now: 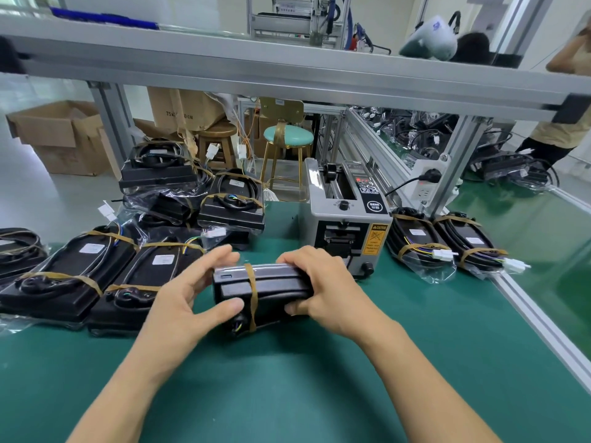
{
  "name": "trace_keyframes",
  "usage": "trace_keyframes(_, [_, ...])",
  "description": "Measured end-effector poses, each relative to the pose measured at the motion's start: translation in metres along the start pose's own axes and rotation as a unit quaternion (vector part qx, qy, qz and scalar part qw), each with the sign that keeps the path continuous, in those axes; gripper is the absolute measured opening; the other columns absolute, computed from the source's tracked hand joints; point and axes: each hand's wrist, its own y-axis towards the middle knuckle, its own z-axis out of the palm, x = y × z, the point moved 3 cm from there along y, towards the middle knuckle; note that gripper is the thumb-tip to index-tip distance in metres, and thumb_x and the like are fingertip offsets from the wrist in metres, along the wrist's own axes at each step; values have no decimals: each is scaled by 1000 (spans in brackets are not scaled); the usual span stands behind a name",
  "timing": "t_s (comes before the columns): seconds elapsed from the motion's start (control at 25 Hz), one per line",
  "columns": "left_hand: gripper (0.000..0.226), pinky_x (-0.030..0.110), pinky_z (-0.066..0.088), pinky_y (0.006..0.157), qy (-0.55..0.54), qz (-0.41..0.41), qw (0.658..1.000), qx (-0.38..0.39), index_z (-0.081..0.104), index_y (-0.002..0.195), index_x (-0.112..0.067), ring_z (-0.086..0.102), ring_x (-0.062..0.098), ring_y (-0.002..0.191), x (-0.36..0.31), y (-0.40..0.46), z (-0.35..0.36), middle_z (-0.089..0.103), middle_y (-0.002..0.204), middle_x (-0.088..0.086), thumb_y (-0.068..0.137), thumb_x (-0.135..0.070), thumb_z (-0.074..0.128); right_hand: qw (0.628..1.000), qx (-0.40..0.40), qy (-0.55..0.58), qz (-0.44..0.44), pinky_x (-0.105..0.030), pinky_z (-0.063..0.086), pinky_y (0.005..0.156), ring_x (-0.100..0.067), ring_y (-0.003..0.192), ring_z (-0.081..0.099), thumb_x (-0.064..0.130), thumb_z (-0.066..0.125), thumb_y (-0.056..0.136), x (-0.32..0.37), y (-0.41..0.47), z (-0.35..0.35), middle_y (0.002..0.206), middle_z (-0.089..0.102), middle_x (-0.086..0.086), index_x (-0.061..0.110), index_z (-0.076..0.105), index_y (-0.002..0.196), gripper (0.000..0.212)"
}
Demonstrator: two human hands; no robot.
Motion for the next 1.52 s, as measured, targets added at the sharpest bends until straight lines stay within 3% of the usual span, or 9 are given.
trace_keyframes(0.2, [64, 17, 45, 94, -83, -74, 993, 47, 64, 115, -29, 61, 13, 113, 13, -1, 3, 67, 120, -2, 54, -18, 84, 1000, -4, -8, -28, -25, 17, 78, -2, 97, 36, 21, 81, 66, -2, 4, 7, 110, 53, 16, 33, 56, 118, 60])
trace_keyframes(0.32, [67, 17, 48, 89, -81, -80, 993, 31, 60, 114, -33, 64, 12, 104, 18, 2, 5, 69, 114, 1, 56, -14, 86, 999, -1, 19, -26, -28, 5, 109, -3, 121, 33, 16, 74, 68, -6, 0, 7, 123, 47, 15, 32, 51, 128, 67])
trace_keyframes(0.44, [59, 16, 52, 76, -109, -81, 990, -38, 54, 103, -30, 66, 11, 89, 21, 0, 5, 72, 101, 2, 54, -16, 82, 983, -137, 114, 50, -34, 13, 117, -5, 128, 39, 5, 60, 68, -23, -15, 3, 130, 49, 10, 28, 54, 128, 64])
trace_keyframes(0.64, [44, 10, 48, 82, -46, -29, 993, -106, 62, 94, -31, 67, 3, 89, 17, -9, 17, 73, 98, -9, 55, -17, 78, 825, -345, 286, 345, -29, 49, 80, -27, 89, 62, 14, 60, 88, -65, -22, -17, 90, 70, -11, 20, 69, 78, 15])
trace_keyframes(0.76, [49, 10, 46, 87, 3, -19, 991, -133, 66, 97, -35, 66, 1, 95, 12, -16, 19, 72, 101, -15, 51, -26, 81, 799, -353, 313, 373, -40, 52, 83, -33, 96, 62, 18, 63, 88, -68, -3, -16, 86, 70, -15, 1, 67, 73, 22])
trace_keyframes(0.92, [49, 11, 47, 86, 40, -6, 989, -141, 66, 95, -39, 67, 4, 93, 10, -21, 18, 71, 98, -15, 49, -34, 81, 770, -346, 338, 417, -29, 45, 75, -19, 81, 62, 25, 70, 85, -71, 13, -12, 66, 62, 12, 25, 61, 57, 30])
trace_keyframes(1.2, [48, 11, 46, 87, 56, 8, 986, -157, 65, 96, -40, 66, 4, 93, 5, -25, 22, 70, 100, -14, 51, -31, 82, 675, -342, 459, 465, -28, 40, 57, -19, 63, 48, 15, 71, 81, -50, 12, -20, 68, 55, -1, 15, 57, 65, 22])
trace_keyframes(1.36, [54, 14, 47, 86, 70, 16, 979, -191, 65, 95, -37, 66, 5, 92, 0, -29, 31, 69, 97, -14, 49, -29, 92, 791, -201, 513, 268, -21, 40, 78, 6, 99, 60, 35, 76, 65, 29, -20, -14, 111, 65, 15, 24, 76, 70, 12])
trace_keyframes(1.52, [46, 16, 48, 82, 98, 18, 970, -221, 64, 96, -35, 66, 7, 90, -8, -38, 44, 69, 95, -14, 54, -33, 82, 885, -176, 376, 211, -43, 18, 117, 14, 136, 20, 46, 68, 62, 74, -50, 8, 136, 34, 39, 39, 72, 63, 8])
